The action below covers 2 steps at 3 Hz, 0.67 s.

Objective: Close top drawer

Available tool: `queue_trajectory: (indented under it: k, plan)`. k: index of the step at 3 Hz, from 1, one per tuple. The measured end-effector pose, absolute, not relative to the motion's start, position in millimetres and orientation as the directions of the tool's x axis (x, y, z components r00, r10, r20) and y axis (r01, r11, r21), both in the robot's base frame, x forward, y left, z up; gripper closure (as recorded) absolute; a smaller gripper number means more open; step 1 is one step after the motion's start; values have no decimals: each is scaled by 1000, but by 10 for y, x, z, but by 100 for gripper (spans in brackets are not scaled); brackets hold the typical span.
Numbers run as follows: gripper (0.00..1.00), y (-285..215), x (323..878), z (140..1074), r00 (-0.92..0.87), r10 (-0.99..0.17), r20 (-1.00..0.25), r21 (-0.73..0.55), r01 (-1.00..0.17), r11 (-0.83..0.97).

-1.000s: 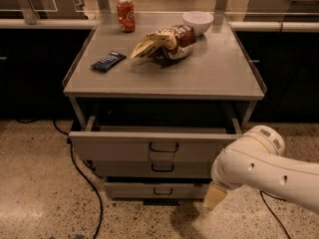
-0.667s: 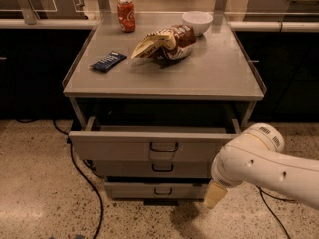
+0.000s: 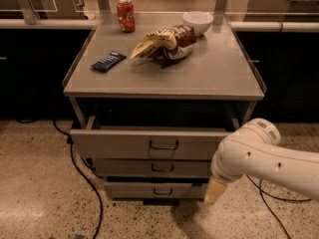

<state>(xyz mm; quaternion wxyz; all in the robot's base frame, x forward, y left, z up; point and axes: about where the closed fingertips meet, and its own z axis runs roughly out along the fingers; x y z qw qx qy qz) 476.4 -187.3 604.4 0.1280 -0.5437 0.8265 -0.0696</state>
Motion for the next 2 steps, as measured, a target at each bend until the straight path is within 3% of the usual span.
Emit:
queue_trajectory:
  k: [2]
  plan:
    - [0,-1755,5208,5798,-417,-898,-144,-222,-870,440]
